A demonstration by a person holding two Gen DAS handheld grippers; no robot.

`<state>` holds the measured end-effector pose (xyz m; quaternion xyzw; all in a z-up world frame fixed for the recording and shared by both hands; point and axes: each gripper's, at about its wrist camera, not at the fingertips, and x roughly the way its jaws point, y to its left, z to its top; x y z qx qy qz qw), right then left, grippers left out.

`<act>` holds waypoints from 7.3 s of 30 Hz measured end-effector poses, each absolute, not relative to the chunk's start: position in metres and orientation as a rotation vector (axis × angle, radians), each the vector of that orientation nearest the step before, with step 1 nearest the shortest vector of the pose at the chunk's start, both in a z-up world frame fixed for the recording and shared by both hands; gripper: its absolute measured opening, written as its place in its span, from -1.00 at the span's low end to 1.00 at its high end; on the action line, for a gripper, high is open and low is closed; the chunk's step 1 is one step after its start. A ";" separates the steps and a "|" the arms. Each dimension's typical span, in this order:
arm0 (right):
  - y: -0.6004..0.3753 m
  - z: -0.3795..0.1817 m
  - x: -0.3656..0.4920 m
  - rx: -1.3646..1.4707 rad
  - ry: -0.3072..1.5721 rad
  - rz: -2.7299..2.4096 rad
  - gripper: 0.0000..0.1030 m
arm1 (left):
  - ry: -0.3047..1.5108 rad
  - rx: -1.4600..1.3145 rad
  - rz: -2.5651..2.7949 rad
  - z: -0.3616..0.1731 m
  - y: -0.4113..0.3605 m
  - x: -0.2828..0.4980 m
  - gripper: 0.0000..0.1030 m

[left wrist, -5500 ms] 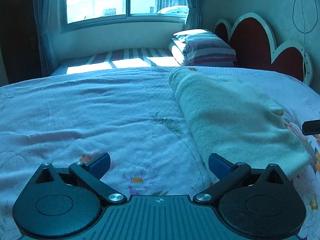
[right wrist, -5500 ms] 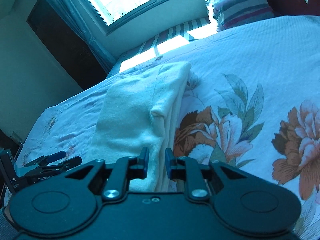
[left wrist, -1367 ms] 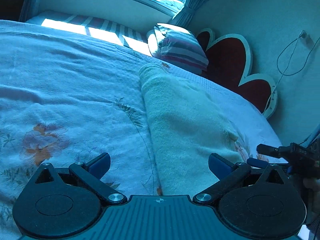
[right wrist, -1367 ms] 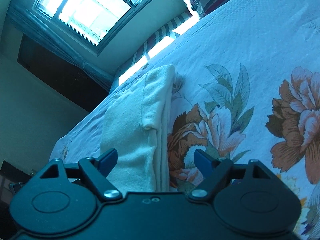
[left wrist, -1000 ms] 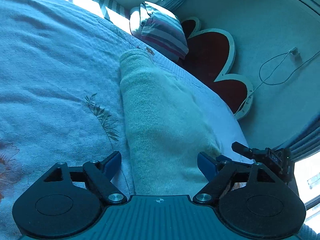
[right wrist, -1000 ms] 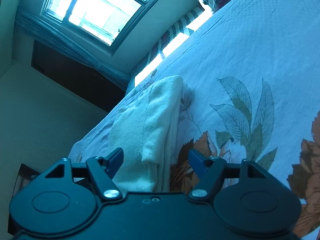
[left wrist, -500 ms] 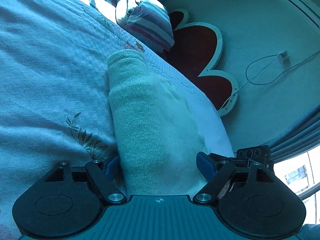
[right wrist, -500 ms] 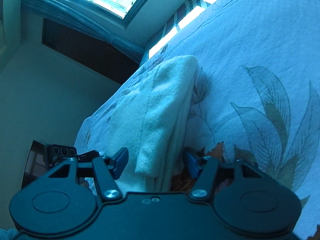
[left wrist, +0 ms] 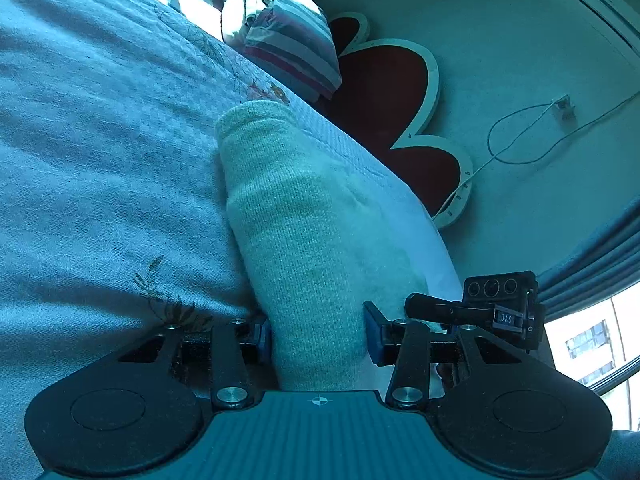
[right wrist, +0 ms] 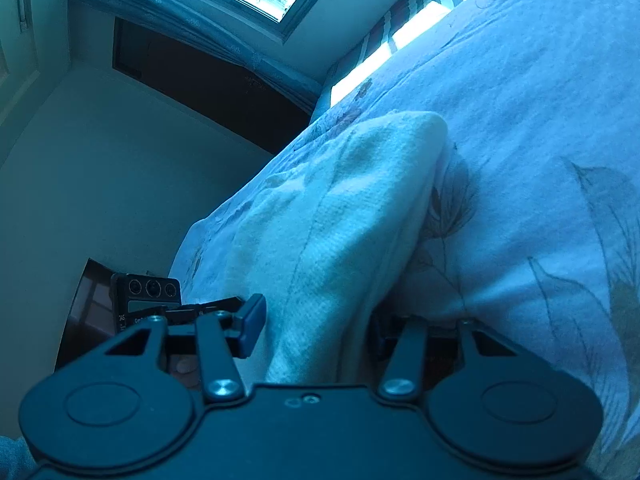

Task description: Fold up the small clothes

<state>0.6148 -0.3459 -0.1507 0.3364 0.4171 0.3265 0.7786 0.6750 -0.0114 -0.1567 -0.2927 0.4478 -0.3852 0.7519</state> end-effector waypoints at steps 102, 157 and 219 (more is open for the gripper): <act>-0.225 -0.093 0.468 0.518 0.905 0.388 -0.16 | 0.847 -0.350 -0.365 -0.096 0.076 0.516 0.60; -0.110 0.058 0.135 0.033 0.441 0.126 0.81 | 0.379 -0.015 -0.154 0.073 0.104 0.112 1.00; -0.116 0.056 0.136 0.014 0.432 0.085 0.82 | 0.365 0.009 -0.172 0.066 0.079 0.124 1.00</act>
